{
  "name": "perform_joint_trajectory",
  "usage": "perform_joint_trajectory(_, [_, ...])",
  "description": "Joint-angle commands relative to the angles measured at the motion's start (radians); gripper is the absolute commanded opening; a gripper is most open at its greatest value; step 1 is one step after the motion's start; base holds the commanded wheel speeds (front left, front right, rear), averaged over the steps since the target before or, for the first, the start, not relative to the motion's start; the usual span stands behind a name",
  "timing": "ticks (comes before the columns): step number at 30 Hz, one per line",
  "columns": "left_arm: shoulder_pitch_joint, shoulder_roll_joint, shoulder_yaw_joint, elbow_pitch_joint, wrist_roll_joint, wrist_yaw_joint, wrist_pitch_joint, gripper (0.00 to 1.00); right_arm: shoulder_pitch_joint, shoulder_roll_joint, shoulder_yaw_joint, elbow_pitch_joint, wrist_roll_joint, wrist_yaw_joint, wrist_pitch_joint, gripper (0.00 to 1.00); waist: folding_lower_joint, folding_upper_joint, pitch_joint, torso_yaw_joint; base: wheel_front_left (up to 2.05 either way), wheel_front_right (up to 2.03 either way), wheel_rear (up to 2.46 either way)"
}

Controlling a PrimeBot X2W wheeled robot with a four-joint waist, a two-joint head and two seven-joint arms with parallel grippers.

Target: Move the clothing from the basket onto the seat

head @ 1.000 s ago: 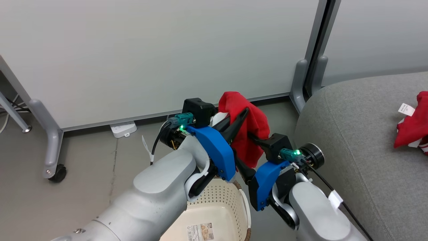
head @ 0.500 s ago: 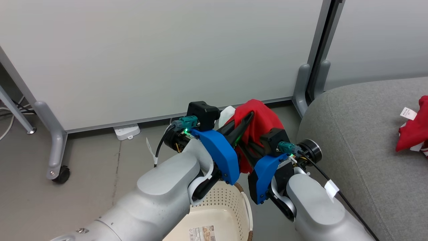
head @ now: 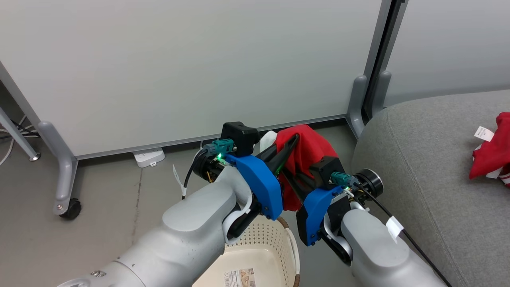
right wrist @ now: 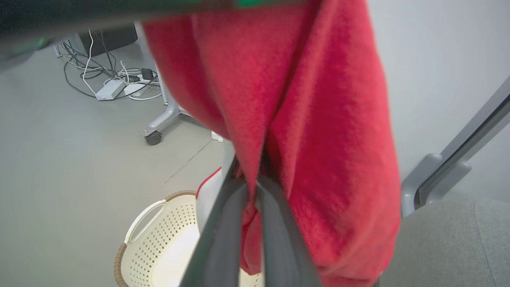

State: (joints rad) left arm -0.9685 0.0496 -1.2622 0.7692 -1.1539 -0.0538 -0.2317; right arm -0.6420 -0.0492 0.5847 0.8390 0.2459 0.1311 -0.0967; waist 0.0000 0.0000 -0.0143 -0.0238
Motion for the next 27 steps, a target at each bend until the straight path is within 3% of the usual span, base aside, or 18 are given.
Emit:
perform_joint_trajectory(1, [-0.023, 0.002, 0.003, 0.001, -0.006, 0.004, -0.01, 0.0, -0.016, -0.002, 0.004, 0.007, 0.002, -0.001, -0.003, 0.0, 0.0, 0.0, 0.001, -0.001, 0.0, 0.0, 0.0])
perform_joint_trajectory(18, [-0.036, 0.002, -0.011, 0.014, -0.015, 0.002, -0.02, 0.0, -0.026, -0.002, 0.017, 0.032, 0.013, -0.001, -0.024, 0.0, 0.0, 0.0, 0.001, -0.004, 0.0, 0.0, 0.0])
perform_joint_trajectory(19, [-0.036, 0.002, -0.012, 0.015, -0.013, 0.004, -0.021, 0.46, -0.027, -0.002, 0.017, 0.033, 0.014, -0.001, -0.025, 0.0, 0.0, 0.0, 0.001, -0.004, 0.0, 0.0, 0.0])
perform_joint_trajectory(20, [-0.038, 0.002, -0.012, 0.015, -0.009, 0.007, -0.022, 1.0, -0.029, -0.002, 0.017, 0.034, 0.014, -0.001, -0.026, 0.0, 0.0, 0.0, 0.001, -0.004, 0.0, 0.0, 0.0])
perform_joint_trajectory(27, [-0.008, 0.003, 0.012, 0.0, 0.064, -0.009, -0.035, 1.0, -0.029, -0.002, 0.008, 0.037, 0.026, -0.001, -0.04, 0.0, 0.0, 0.0, 0.003, 0.001, 0.0, 0.0, 0.0])
